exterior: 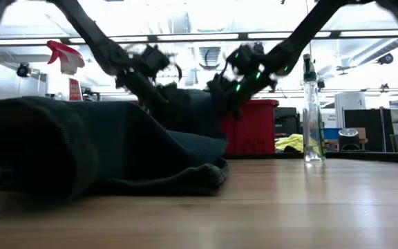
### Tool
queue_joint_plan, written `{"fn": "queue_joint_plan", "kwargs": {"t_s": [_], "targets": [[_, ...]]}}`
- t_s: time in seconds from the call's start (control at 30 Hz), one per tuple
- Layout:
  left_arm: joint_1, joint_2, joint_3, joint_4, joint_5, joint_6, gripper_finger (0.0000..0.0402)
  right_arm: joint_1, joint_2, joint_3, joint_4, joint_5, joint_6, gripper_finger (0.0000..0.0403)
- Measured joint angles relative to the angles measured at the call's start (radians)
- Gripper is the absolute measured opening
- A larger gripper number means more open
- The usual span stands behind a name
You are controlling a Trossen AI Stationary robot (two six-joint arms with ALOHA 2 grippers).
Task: Fold Laundry from Bin
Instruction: Fold the blue pants
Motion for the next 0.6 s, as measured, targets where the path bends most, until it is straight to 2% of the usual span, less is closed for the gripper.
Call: {"fn": "queue_joint_plan", "kwargs": {"t_s": [0.3, 0.6], "targets": [[-0.112, -0.273, -0.076, -0.028, -0.037, 0.04, 0.001, 0.085, -0.325, -0.157, 0.0, 0.028, -0.038, 0.001], [-0.291, -0.434, -0.094, -0.02, -0.068, 0.124, 0.0012, 0.18, -0.518, -0.23, -0.008, 0.007, -0.061, 0.0009]]}}
